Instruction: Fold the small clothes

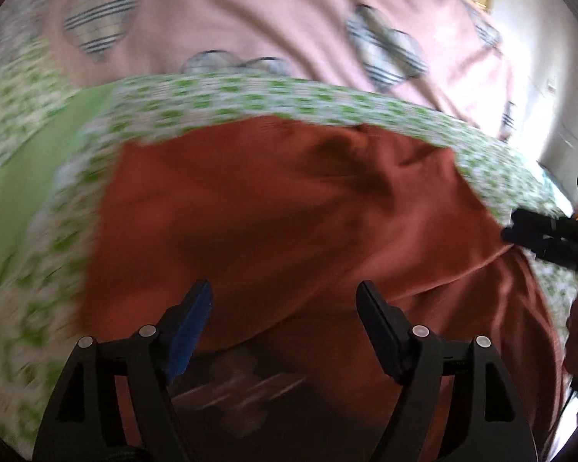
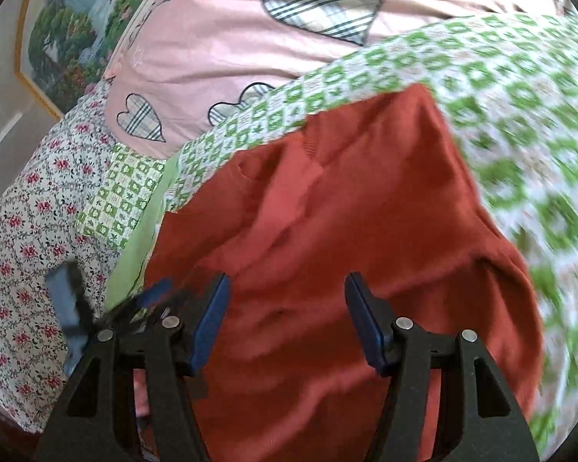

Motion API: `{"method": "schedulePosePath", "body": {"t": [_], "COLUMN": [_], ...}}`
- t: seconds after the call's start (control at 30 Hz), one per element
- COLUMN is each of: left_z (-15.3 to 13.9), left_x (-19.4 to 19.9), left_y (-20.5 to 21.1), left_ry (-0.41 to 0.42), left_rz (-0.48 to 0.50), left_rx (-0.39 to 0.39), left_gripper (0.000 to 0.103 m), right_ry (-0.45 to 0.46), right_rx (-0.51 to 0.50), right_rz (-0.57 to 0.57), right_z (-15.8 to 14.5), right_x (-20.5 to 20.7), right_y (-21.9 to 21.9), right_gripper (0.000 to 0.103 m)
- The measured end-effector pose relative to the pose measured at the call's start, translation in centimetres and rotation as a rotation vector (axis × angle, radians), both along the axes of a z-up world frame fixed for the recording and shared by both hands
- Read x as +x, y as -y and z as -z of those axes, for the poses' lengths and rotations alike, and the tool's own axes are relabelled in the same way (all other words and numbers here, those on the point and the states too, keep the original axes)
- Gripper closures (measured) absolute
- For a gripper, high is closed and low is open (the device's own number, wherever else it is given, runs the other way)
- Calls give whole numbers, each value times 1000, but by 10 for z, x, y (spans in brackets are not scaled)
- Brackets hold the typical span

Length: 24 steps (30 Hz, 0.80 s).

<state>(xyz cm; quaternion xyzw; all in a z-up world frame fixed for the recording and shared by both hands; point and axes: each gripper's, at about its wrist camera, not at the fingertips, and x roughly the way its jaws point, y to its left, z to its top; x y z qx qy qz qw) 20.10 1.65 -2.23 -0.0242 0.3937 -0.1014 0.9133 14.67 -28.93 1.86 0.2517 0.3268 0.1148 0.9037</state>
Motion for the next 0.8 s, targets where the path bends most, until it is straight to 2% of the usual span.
{"method": "schedulePosePath", "body": {"t": [0.13,0.23,0.33,0.43,0.5,0.53,0.57,0.67,0.8], "left_z": [11,27,38,41,42,42,42,42,40], "left_x": [-16,-13,-3,7,12,13,12,11,18], "left_y": [-57,-90,-110,-109,-101,-97,-95,-91,-85], "left_ry": [-11,-59,-101,-115,-117,-115,-110,-102,-108], "left_rz": [-148,-240,-277,-271,-247,-231,-222,-203,-219], "left_rx": [37,59,20,35,58,72,79,87,106], "left_gripper": [25,25,26,25,25,25,26,26,27], "right_ry": [-17,-48,-84,-103,-95,-88,-66,36,171], "right_rx": [29,86,122,170,184,193,190,173,230], "right_rz": [6,30,39,36,19,5,4,17,66], "right_z": [5,16,28,40,41,39,33,4,-33], "right_x": [44,83,113,134,141,142,141,121,77], "right_y": [4,13,15,13,10,7,6,10,42], "right_gripper": [40,40,40,41,58,83,98,98,98]}}
